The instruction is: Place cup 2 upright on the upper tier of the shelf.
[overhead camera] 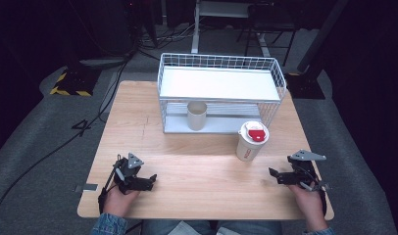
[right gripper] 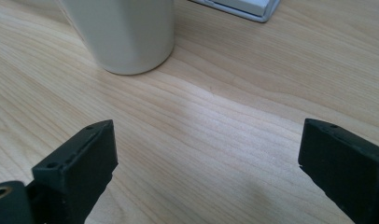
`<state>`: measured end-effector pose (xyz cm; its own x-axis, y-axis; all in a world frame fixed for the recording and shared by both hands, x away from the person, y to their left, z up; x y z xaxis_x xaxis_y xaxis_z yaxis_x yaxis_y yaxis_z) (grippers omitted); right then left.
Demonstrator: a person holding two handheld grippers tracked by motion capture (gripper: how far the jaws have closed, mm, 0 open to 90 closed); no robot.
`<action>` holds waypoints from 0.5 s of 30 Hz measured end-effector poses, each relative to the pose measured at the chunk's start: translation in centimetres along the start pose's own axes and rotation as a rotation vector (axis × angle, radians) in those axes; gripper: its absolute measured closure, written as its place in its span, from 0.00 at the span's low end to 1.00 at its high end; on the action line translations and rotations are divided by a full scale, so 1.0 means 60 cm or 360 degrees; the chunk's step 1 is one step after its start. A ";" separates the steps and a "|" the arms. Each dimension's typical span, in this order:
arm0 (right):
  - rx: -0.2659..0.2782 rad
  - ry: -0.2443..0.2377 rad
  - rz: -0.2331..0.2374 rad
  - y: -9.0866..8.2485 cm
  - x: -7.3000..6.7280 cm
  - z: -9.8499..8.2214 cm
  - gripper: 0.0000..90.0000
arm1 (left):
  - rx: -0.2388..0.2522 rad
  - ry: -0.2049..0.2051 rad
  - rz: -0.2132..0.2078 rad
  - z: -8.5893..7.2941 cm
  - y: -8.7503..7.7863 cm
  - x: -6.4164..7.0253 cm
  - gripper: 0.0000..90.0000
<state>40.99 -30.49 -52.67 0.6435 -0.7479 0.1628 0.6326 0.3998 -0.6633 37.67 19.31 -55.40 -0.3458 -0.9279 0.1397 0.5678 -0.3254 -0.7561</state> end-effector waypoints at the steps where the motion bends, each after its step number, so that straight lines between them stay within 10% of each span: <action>1: 0.0006 0.0001 0.0006 -0.001 -0.001 0.002 0.05 | -0.0011 -0.0013 -0.0013 -0.001 0.003 0.000 0.03; 15: 0.0104 -0.0051 0.0042 -0.017 -0.021 0.033 0.05 | 0.0014 -0.0039 -0.0042 -0.001 0.009 -0.002 0.00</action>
<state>40.41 -28.92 -50.72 0.6731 -0.7197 0.1703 0.6414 0.4535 -0.6188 37.97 19.23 -55.83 -0.3425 -0.9230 0.1751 0.5652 -0.3513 -0.7464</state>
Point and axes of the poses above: each handheld gripper's, and its own axes: y roughly forward along the jaws, z roughly out of its top, x roughly to its right, the point moved 7 cm from there along y, roughly forward along the jaws, and after that the axes turned 13 degrees about -y, right-handed, at the moved point
